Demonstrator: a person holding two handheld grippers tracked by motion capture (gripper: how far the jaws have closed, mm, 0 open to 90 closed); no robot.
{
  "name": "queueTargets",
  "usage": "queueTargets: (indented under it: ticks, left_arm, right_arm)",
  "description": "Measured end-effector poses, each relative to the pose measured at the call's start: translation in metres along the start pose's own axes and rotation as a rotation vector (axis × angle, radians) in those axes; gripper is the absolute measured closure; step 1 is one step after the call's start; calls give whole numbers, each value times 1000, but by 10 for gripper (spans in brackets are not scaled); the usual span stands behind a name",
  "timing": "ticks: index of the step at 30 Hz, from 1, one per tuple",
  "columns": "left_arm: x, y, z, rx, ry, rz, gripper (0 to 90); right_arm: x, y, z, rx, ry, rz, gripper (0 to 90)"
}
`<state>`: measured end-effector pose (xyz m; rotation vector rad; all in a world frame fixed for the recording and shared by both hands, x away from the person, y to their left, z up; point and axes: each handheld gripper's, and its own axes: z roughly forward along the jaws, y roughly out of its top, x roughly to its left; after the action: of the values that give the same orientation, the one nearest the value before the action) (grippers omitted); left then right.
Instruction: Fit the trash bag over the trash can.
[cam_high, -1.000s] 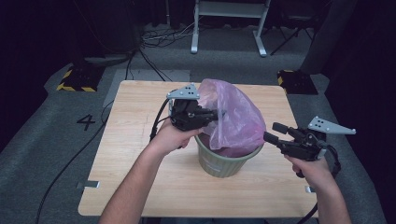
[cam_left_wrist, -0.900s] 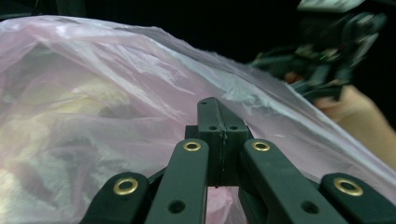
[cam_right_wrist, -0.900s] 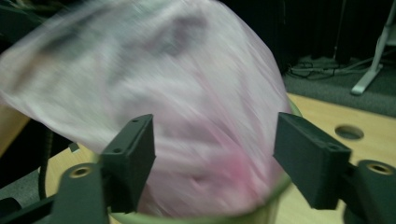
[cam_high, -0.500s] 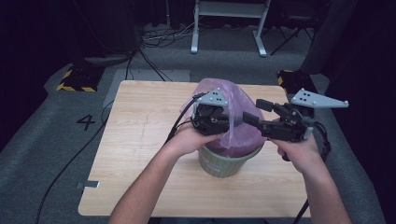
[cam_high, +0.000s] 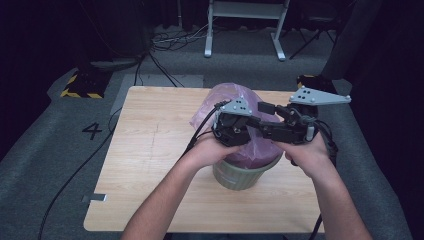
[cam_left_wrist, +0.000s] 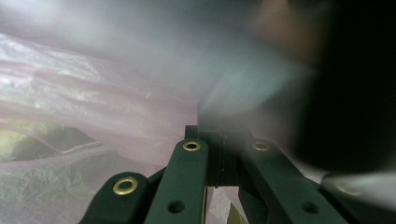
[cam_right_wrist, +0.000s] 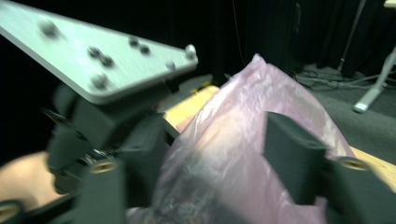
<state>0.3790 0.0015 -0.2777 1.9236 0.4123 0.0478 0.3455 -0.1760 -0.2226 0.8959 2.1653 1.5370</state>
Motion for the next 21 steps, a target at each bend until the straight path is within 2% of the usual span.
queueTargets:
  ticks: [3,5,6,10,15,21]
  left_arm:
    - [1,-1,-1,4,3,3,900]
    - [3,-3,-2,6,6,-5,900]
    - [4,-4,-3,9,9,-9,900]
    - [7,-7,-6,4,16,-19,900]
    - [9,-9,-12,3,27,-16,900]
    - [17,-20,-24,0,58,-50,900]
  right_arm:
    - [-2,-3,2,32,-22,-21,711]
    - [-7,-7,0,38,-38,-15,835]
    - [-10,-9,-1,36,-52,-10,869]
    - [-24,-17,-6,30,-66,17,900]
    - [-33,-25,-12,29,-79,37,900]
    - [-49,-40,-25,28,-109,79,900]
